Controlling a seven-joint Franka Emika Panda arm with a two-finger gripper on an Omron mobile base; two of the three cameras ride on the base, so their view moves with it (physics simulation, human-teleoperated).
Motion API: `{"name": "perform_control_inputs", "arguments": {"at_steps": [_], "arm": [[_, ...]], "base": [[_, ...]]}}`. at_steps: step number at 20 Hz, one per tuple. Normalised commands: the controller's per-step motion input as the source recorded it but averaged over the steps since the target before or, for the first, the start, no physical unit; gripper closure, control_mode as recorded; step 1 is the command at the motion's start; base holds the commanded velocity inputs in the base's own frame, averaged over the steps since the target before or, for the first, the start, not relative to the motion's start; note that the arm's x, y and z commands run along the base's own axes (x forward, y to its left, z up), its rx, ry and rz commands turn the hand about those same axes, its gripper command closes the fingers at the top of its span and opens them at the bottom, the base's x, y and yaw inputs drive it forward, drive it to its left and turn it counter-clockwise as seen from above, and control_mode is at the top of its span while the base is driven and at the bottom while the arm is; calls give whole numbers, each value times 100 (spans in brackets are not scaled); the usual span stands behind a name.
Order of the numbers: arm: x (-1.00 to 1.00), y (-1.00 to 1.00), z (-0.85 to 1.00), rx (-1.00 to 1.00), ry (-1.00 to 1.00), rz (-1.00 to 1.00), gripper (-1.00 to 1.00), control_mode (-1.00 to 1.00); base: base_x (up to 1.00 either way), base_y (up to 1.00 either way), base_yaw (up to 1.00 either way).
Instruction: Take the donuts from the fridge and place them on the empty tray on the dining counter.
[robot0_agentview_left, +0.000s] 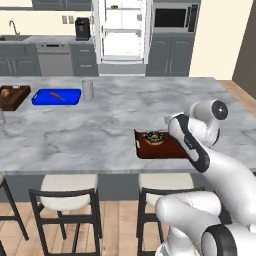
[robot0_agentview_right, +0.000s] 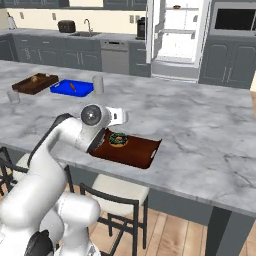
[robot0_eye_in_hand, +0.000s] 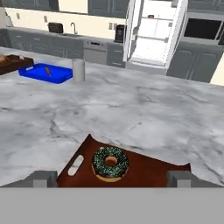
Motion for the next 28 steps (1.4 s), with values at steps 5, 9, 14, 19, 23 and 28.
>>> {"name": "perform_control_inputs", "arguments": {"at_steps": [5,9,14,19,23,28], "arm": [[-100,-2,100,0,-2,-26,-100,-100],[-79,0,62,0,0,-16,-100,-100],[-55,-20,6,1,-18,-2,-100,-100],[-61,-33,0,3,-20,6,-100,-100],[-4,0,0,0,0,1,-100,100],[0,0,0,0,0,0,-100,100]], "base": [[0,0,0],[0,0,0],[0,0,0],[0,0,0],[1,0,1],[-86,-13,0]]}}
